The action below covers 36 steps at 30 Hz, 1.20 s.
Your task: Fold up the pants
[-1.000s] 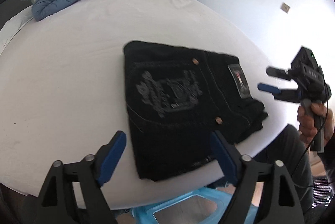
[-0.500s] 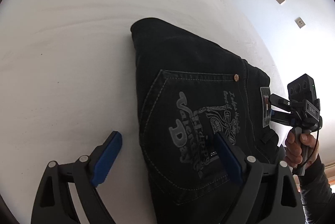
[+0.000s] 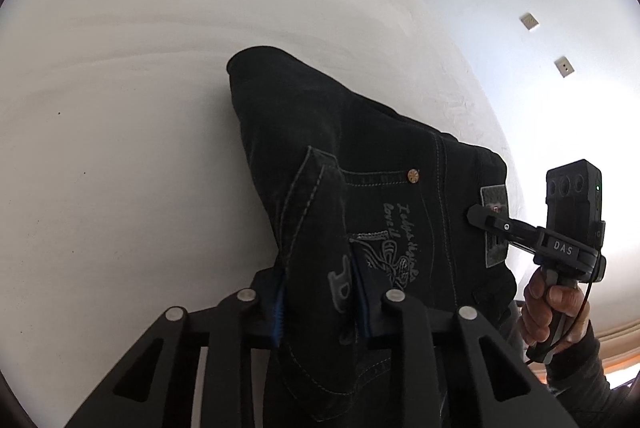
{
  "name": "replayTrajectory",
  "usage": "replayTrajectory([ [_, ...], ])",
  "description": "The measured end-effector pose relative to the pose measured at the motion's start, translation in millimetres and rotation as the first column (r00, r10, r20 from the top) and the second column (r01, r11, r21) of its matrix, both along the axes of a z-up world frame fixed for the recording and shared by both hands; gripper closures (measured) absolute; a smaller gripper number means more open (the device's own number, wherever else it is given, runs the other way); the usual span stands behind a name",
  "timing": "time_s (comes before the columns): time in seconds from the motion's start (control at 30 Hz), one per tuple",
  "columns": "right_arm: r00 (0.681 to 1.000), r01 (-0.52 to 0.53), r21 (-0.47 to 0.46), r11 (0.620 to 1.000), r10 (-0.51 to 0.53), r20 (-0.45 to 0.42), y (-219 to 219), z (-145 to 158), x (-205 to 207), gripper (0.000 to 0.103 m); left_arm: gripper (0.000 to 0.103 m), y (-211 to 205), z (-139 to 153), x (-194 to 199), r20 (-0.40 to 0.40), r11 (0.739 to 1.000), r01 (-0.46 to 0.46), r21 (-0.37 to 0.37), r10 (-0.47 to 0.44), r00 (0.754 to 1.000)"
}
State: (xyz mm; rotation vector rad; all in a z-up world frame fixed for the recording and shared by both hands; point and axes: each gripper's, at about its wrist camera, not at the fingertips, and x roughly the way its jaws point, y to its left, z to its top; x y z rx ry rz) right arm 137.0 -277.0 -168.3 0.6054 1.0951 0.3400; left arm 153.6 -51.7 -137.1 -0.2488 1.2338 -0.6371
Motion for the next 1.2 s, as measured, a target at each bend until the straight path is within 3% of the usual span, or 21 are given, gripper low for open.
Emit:
replayTrajectory([
  [0.2,0.991,-0.028,-0.026,0.999,0.031,0.132,-5,53,9,0.087,0.078,-9,41,7,0.098,1.000,0.006,0.001,-0.006,0.995],
  [0.4,0.987,0.001,0.002,1.000,-0.001,0.163,-39,71,51,0.087,0.078,-23,68,56,0.166,1.000,-0.005,-0.003,0.005,0.986],
  [0.6,0.995,0.058,0.013,0.998,-0.059,0.080,-68,39,92,0.087,0.078,-53,24,112,0.120,0.998,0.001,0.055,-0.007,0.993],
  [0.67,0.997,0.064,0.000,0.998,-0.064,0.044,-75,20,100,0.086,0.073,-61,6,124,0.101,0.996,-0.008,0.088,-0.001,0.995],
  [0.73,0.997,0.083,0.001,0.997,-0.083,0.009,-86,0,102,0.084,0.059,-50,-1,129,0.092,0.997,-0.016,0.074,0.009,0.996],
  [0.83,0.993,0.114,0.070,0.991,-0.114,-0.011,-103,-25,94,0.077,0.044,-42,-12,125,0.103,0.996,-0.034,0.082,0.025,0.994],
  [0.93,0.990,0.143,0.130,0.981,-0.144,-0.004,-114,-30,84,0.072,0.041,-42,-8,121,0.120,0.996,-0.062,0.069,0.053,0.991],
  [1.0,0.987,0.160,0.118,0.980,-0.161,-0.003,-117,-25,75,0.064,0.038,-39,6,110,0.174,0.994,-0.084,0.071,0.071,0.982],
  [1.03,0.984,0.175,0.107,0.979,-0.177,0.005,-119,-19,67,0.055,0.029,-36,16,101,0.214,0.993,-0.096,0.068,0.080,0.974],
  [1.1,0.979,0.197,0.080,0.977,-0.201,0.035,-121,-5,48,0.052,0.015,-31,40,80,0.306,0.988,-0.132,0.074,0.104,0.946],
  [1.2,0.968,0.203,-0.050,0.978,-0.193,0.158,-104,38,15,0.052,0.000,-23,90,36,0.518,0.981,-0.185,0.060,0.128,0.846],
])
